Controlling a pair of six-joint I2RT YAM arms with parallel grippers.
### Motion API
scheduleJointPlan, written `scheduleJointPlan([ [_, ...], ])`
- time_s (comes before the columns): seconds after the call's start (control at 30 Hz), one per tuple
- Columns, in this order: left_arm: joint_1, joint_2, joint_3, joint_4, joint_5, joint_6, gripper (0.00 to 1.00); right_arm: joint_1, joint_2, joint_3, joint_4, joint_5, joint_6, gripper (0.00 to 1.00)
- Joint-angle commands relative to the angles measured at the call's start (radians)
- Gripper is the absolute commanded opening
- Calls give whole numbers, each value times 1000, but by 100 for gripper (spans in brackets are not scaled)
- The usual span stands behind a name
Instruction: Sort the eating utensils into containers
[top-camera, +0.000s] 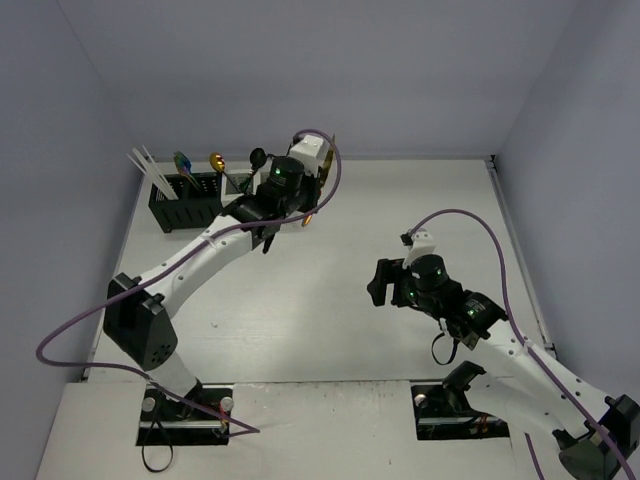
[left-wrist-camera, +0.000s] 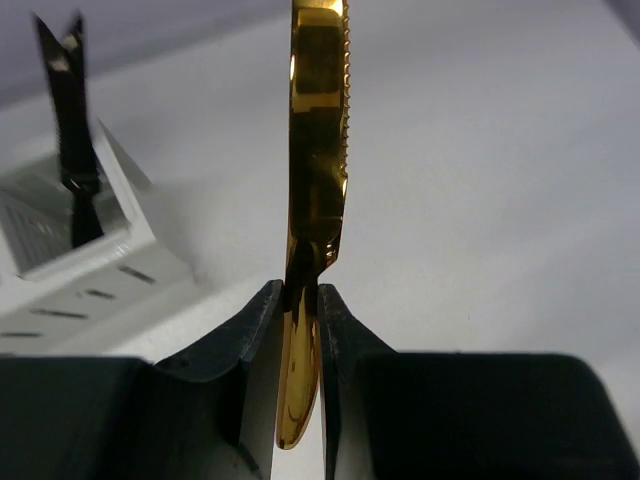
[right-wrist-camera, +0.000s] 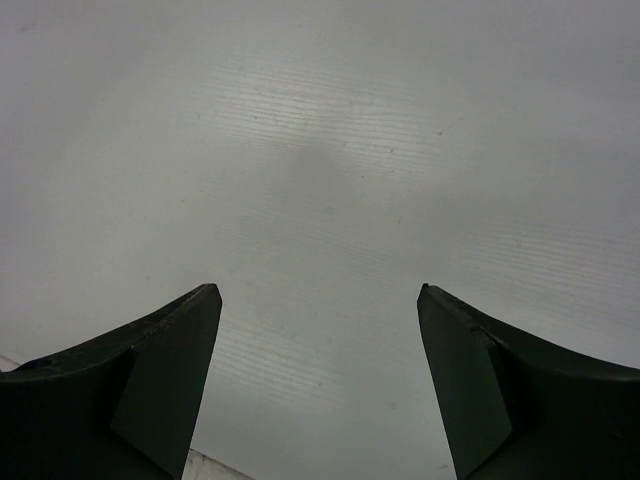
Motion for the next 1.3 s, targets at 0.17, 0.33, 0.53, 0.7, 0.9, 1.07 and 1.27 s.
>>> scheduleJointPlan([
  [0.17, 224, -3, -23, 462, 160, 217, 0, -5, -6, 33, 30, -8, 1, 77],
  [0.33, 307, 93, 15, 579, 215, 321, 0, -5, -5, 33, 28, -12, -1, 77],
  [0.53, 357, 179, 2, 734, 284, 308, 0, -5, 15, 33, 28, -13, -7, 77],
  [0.7, 369, 211, -78, 895, 290, 237, 0, -5, 41, 41, 27, -16, -12, 77],
  [0.9, 372, 236, -157, 998, 297, 196, 2, -5, 58, 41, 27, -12, -16, 77],
  [1.07, 372, 205, -237, 1030, 277, 184, 12, -5, 75, 45, 28, -3, -23, 77],
  [1.27, 372, 162, -289, 1029, 280, 187, 26, -5, 81, 67, 28, 5, -34, 77],
])
